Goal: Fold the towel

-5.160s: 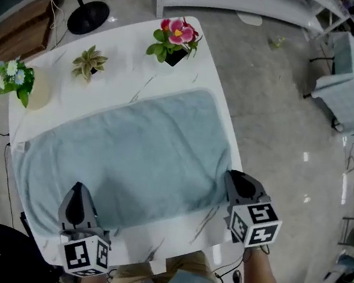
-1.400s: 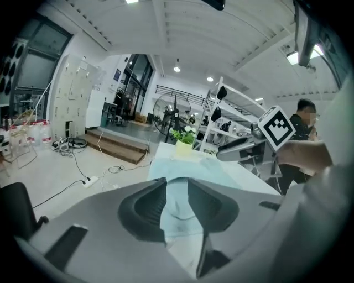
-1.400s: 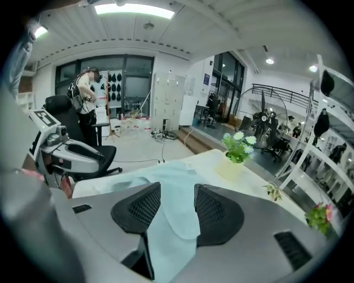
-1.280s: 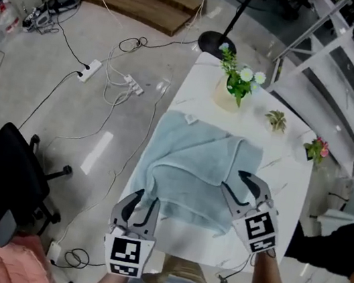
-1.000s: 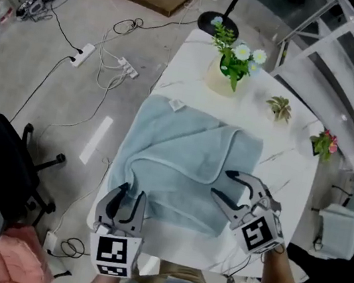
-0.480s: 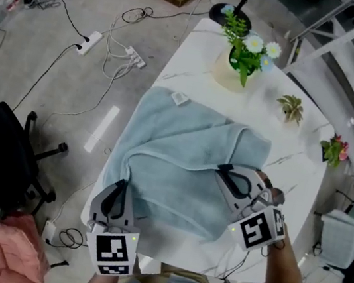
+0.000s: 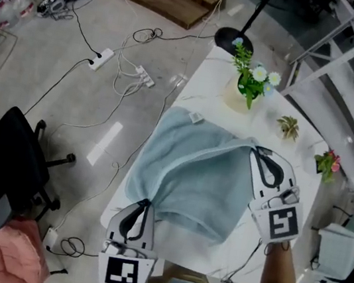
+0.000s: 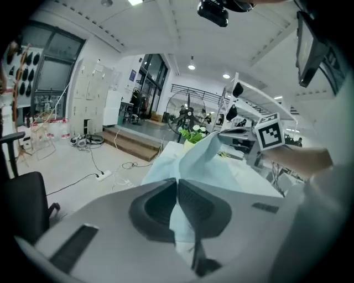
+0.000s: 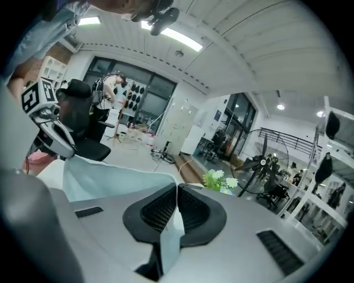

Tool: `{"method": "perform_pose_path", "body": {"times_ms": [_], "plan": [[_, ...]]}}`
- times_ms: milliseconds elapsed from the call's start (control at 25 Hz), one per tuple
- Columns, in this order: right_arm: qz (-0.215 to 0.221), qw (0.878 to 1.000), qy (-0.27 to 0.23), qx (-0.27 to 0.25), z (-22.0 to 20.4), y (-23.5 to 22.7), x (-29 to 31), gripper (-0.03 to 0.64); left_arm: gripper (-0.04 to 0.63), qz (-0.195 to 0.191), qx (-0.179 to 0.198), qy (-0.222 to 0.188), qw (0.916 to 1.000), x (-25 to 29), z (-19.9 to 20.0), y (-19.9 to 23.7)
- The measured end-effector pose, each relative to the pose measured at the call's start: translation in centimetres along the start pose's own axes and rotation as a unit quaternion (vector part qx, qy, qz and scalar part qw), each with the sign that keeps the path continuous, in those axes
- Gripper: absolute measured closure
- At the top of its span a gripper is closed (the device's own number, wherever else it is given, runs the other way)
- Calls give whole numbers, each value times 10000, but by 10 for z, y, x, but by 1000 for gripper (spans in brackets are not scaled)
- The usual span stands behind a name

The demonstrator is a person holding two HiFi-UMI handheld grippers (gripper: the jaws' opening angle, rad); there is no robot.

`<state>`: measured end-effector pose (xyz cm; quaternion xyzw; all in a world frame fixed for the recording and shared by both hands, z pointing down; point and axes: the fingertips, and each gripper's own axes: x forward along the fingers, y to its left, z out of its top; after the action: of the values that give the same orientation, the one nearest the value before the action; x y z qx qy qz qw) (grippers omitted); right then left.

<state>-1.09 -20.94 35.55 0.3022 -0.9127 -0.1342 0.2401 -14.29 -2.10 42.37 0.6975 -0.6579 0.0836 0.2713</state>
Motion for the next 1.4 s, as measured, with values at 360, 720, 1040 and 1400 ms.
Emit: {"method": "perform_pose_path", "body": {"times_ms": [360, 720, 1040, 1400], "plan": [[380, 9948, 673, -662, 34, 6, -15, 589, 578, -531, -2, -155, 9985, -15, 14, -12], [1156, 9859, 612, -1038, 65, 11, 59, 591, 578, -424, -339, -223, 9983, -29, 16, -9], [1941, 9731, 776, -966, 26, 35, 133, 589, 578, -28, -837, 49, 9965, -23, -10, 20], [2413, 9654, 763, -633, -2, 68, 190, 588, 578, 179, -1090, 355, 9932, -14, -27, 46]]}}
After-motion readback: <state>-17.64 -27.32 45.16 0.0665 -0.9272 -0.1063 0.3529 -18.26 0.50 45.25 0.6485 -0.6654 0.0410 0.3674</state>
